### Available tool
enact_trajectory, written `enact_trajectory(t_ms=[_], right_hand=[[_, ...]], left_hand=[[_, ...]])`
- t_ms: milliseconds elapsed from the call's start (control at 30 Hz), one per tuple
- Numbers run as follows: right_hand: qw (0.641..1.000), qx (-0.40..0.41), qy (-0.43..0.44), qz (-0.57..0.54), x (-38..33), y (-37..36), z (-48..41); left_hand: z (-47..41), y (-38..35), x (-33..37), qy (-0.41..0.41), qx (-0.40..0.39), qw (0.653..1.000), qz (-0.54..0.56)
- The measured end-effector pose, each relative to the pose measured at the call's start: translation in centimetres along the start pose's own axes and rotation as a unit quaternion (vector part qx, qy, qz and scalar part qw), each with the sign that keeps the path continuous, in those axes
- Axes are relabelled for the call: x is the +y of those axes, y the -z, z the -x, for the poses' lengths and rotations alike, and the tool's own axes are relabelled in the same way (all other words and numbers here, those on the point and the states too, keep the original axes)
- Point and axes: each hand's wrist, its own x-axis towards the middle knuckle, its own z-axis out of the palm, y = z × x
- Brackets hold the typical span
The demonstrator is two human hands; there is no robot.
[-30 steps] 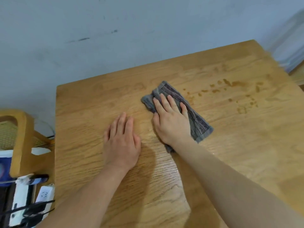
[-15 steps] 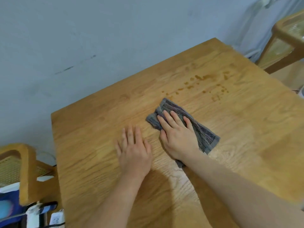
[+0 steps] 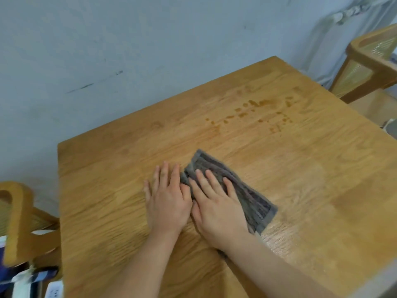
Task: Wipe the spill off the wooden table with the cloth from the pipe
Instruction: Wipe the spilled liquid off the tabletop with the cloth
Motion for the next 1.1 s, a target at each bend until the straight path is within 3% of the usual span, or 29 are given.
enact_trajectory(t_ms=[67,100,200,267,300,400,500,567,633,700,800,900,1100], right_hand=[[0.997,-0.021,0.075,-0.002,1.2,0.6,0.0],[0.997,-0.012,0.072,0.015,3.3,1.1,-0.4],[0.995,0.013,-0.097,0.029,10.0,3.3,-1.6],[0.984,0.008,-0.178,0.017,9.6,3.2,-2.2],[0.983,0.017,-0.179,0.023,7.6,2.5,-2.2],[0.999,0.025,-0.031,0.004,0.6,0.0,-0.9],[0.997,-0.022,0.078,0.009,2.4,0.8,-1.0],[0.999,-0.014,0.024,0.031,7.3,2.1,-1.7],[0.993,0.007,-0.106,0.041,10.9,3.6,-2.2],[0.984,0.012,-0.175,0.040,9.9,3.3,-2.0],[0.997,0.012,-0.076,0.029,3.1,1.1,0.1],[1.000,-0.013,0.015,-0.007,1.3,0.3,0.3],[1.000,-0.010,-0.013,0.007,2.5,0.7,-7.9]], left_hand=[[0.1,0.0,-0.3,-0.005,0.002,1.000,0.010],[0.0,-0.1,-0.4,-0.005,0.005,1.000,0.013],[0.1,0.0,-0.1,-0.002,0.004,1.000,0.004],[-0.1,0.1,0.1,-0.002,-0.001,1.000,-0.003],[-0.1,0.1,0.2,-0.001,-0.002,1.000,-0.005],[-0.3,-0.1,0.0,0.003,-0.003,1.000,-0.008],[-0.2,-0.2,-0.1,0.004,0.002,1.000,-0.011],[-0.3,0.0,0.0,0.004,-0.002,1.000,-0.014],[-0.3,0.1,0.1,0.003,-0.011,1.000,-0.017],[-0.3,0.1,0.1,0.004,-0.018,1.000,-0.018],[-0.2,0.1,0.3,0.005,-0.008,1.000,-0.019],[-0.2,0.1,0.4,0.003,0.001,1.000,-0.011],[-0.2,-0.2,0.3,0.014,0.006,1.000,-0.027]])
